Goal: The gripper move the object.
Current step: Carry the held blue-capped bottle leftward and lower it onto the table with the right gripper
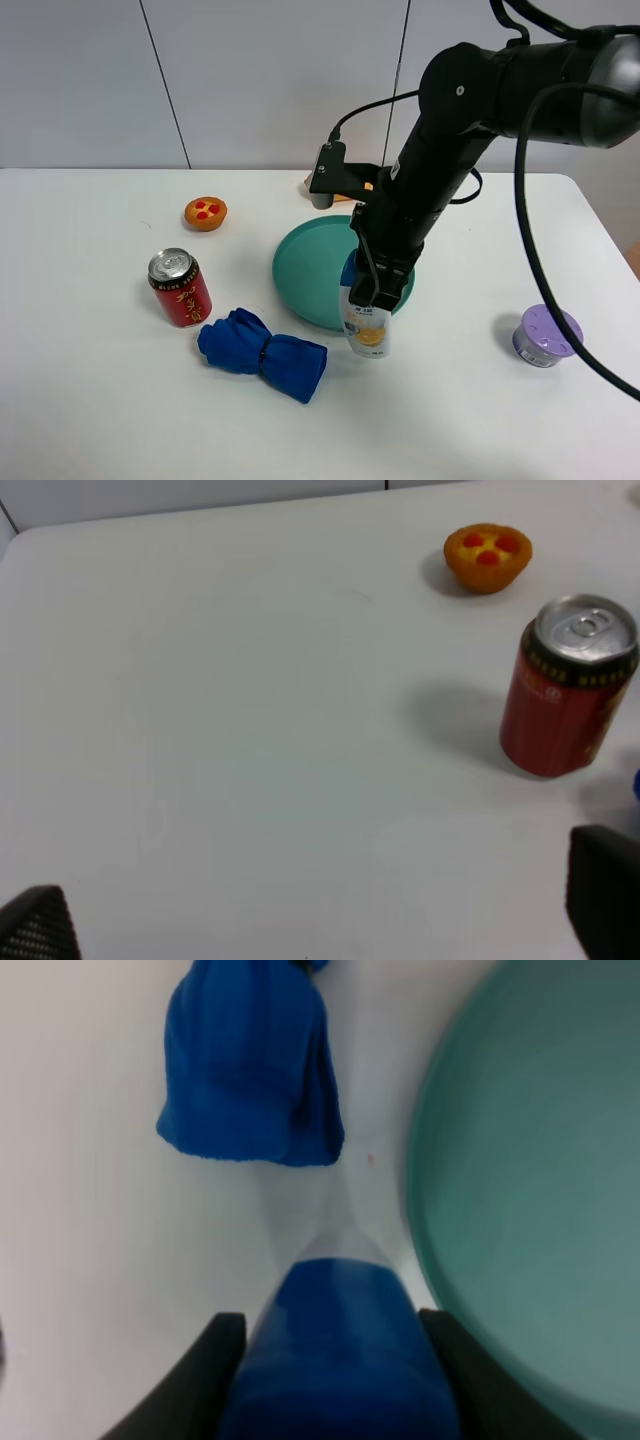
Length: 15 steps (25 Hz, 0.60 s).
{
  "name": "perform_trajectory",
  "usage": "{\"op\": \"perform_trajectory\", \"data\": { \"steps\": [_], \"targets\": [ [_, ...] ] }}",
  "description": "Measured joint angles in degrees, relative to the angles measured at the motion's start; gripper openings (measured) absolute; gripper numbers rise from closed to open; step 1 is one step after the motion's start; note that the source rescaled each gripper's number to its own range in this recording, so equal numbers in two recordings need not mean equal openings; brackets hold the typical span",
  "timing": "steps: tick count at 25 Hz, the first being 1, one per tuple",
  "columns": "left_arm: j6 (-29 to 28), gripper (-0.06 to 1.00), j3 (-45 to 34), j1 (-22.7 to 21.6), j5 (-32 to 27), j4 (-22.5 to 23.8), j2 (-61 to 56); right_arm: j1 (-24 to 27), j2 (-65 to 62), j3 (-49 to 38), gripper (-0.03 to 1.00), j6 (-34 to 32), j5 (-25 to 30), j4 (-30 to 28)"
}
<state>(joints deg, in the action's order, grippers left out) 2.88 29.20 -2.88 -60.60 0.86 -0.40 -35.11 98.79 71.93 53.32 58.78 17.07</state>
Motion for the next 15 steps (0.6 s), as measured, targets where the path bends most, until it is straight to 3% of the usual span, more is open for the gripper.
{"op": "perform_trajectory", "data": {
  "steps": [6,15],
  "targets": [
    [0.0,1.0,0.0,0.0,0.0,0.0,0.0,-0.3,0.0,-4.1,0.0,8.4,-1.7,-0.1],
    [0.0,1.0,0.0,0.0,0.0,0.0,0.0,-0.3,-0.5,-5.0,0.0,10.2,-6.2,0.0]
  ]
}}
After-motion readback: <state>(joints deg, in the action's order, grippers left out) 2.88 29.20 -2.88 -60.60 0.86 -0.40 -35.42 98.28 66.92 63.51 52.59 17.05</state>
